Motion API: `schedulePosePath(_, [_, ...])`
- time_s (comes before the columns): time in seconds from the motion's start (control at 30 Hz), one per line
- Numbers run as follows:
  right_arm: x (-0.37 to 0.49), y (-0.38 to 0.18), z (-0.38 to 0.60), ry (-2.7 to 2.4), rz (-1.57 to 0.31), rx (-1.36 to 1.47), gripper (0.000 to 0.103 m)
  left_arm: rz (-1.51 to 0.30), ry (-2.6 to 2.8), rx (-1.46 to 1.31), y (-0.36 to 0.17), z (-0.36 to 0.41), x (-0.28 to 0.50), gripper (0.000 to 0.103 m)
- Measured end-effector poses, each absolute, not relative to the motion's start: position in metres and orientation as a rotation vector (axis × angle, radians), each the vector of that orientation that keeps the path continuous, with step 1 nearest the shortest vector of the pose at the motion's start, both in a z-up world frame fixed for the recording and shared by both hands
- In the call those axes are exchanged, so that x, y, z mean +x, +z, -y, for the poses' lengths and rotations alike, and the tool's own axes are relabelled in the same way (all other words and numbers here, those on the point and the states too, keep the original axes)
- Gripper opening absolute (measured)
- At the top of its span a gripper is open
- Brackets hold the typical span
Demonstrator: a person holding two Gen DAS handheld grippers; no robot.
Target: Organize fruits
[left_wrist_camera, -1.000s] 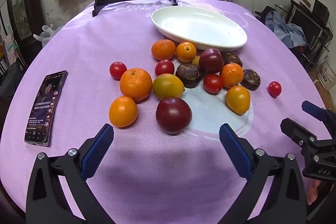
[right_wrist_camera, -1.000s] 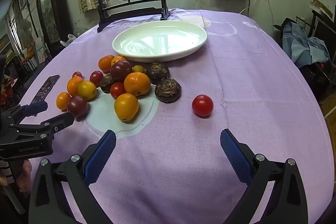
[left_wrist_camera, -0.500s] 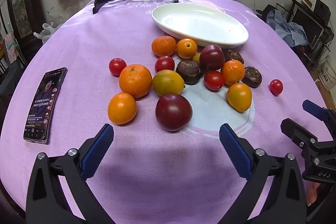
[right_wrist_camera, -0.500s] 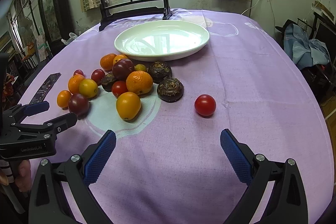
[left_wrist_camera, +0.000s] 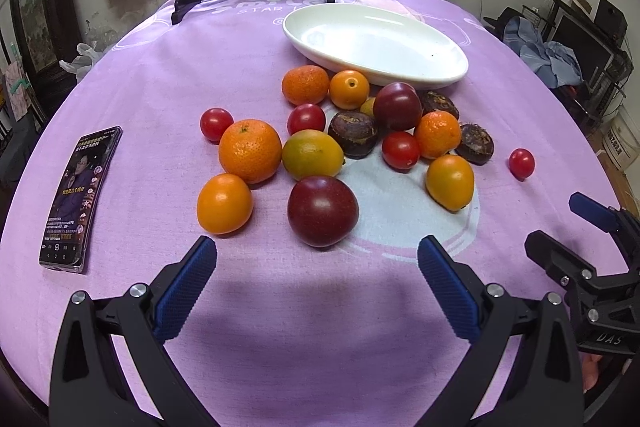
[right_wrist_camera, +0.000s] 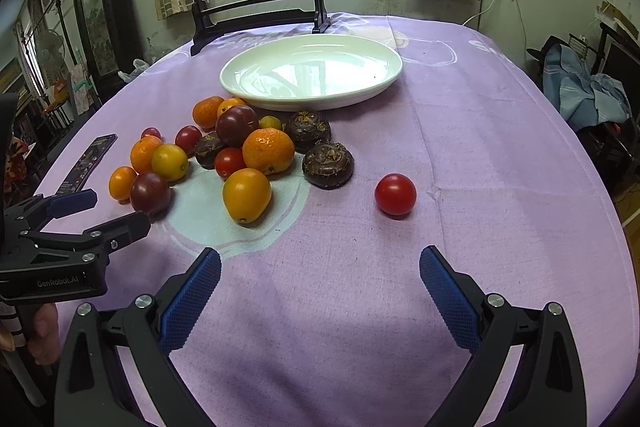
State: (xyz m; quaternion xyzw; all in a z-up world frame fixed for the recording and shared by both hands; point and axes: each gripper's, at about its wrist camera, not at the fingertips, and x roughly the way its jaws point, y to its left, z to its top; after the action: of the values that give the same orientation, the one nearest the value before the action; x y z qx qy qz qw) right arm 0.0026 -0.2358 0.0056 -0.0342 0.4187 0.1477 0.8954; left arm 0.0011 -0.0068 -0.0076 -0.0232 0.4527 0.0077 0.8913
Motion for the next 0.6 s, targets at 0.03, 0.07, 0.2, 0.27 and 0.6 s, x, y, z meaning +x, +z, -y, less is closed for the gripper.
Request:
schedulePosePath(0.03, [0.0022, 0.0048, 0.2352, 0.308, -0.869, -0.072, 0.1, -0.939, 0.018, -0.048, -0.0077, 0.0072, 0.0006, 0.099])
schedulePosePath(0.07, [0.0017, 0.0042, 0.2351, 0.308, -0.869, -0.072, 0.1, -0.939, 0.021, -0.047, -0.0079, 0.0073, 0.0006, 0.099])
schedulePosePath(0.2, [0.0011, 0.0024, 0.2341, 0.311, -0.87, -0.072, 0.1, -0.942, 0.021, -0.048, -0.0088, 0.0076, -0.0001, 0.099])
schedulePosePath(0.27, [0.0011, 0.0025, 0.2341, 0.311, -0.87, -0.072, 0.1, -0.94, 0.024, -0.045, -0.0088, 0.0078, -0.0006, 0.099])
schedulePosePath(0.6, [-0.0026, 0.0001, 0.2336, 0.316, -0.878, -0.067, 0.1, -0.948, 0.032, -0.05, -0.01, 0.0065, -0.0013, 0.099])
